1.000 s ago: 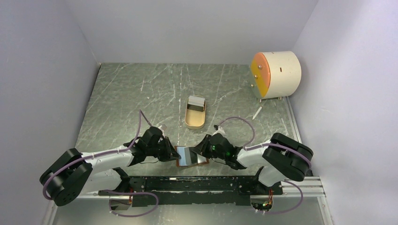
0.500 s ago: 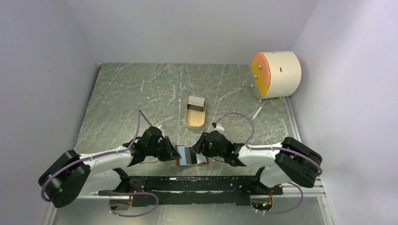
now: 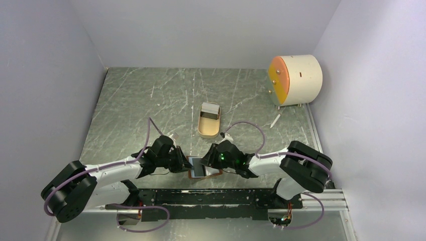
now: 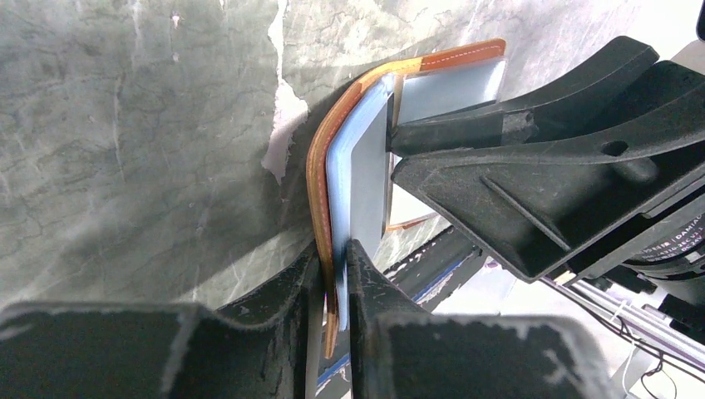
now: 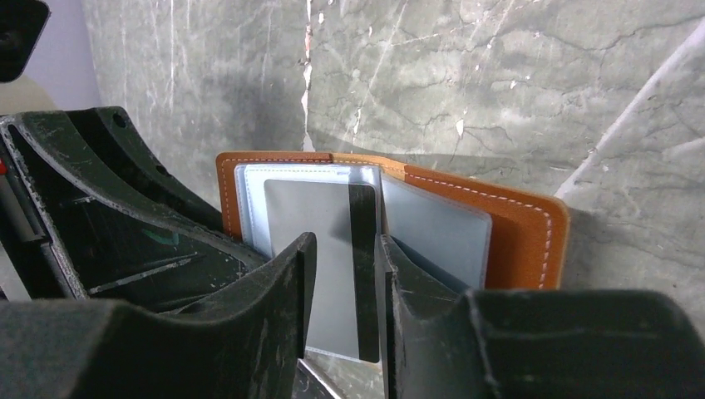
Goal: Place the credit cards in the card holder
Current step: Insert the credit card into the card holder.
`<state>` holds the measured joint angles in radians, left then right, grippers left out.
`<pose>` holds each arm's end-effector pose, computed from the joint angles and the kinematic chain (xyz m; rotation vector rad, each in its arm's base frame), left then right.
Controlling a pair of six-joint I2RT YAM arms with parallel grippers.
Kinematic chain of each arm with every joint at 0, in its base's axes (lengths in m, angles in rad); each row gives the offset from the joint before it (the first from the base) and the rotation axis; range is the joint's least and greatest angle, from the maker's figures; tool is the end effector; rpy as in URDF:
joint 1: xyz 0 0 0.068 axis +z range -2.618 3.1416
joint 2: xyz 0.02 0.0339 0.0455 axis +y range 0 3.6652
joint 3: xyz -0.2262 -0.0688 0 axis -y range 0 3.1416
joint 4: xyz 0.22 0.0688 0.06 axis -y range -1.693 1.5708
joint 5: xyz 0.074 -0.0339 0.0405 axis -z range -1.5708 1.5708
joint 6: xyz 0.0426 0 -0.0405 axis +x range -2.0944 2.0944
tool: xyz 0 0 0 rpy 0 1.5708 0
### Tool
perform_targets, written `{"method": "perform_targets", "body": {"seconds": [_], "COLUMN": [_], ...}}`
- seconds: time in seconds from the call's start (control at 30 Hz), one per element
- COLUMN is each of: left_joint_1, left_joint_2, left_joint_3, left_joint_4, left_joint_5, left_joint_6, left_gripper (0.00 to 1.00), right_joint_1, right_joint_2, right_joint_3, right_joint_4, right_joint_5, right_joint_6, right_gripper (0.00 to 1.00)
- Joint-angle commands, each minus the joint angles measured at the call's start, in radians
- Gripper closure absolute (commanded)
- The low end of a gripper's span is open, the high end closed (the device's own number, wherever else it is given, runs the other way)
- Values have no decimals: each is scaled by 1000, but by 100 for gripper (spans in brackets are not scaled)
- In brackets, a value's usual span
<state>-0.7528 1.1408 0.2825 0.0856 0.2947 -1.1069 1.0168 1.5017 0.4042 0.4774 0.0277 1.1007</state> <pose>0.1354 -0.1438 0.1117 -0.3048 2.6490 -1.1357 0.1341 0.2145 0.1029 0.1197 2.4367 1.0781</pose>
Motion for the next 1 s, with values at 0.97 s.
{"method": "perform_targets", "body": {"seconds": [0.97], "left_joint_1": [-9], "left_joint_2": [-81], "left_joint_3": [31], "left_joint_4": [50], "left_joint_5": [41], "left_joint_6": [33], "left_gripper": [90], "right_joint_1": [14], "right_joint_2": [-8], "right_joint_3": [-70], "right_joint_4": [41], "right_joint_5": [2], "right_joint_6": [-12], "right_gripper": [81]}}
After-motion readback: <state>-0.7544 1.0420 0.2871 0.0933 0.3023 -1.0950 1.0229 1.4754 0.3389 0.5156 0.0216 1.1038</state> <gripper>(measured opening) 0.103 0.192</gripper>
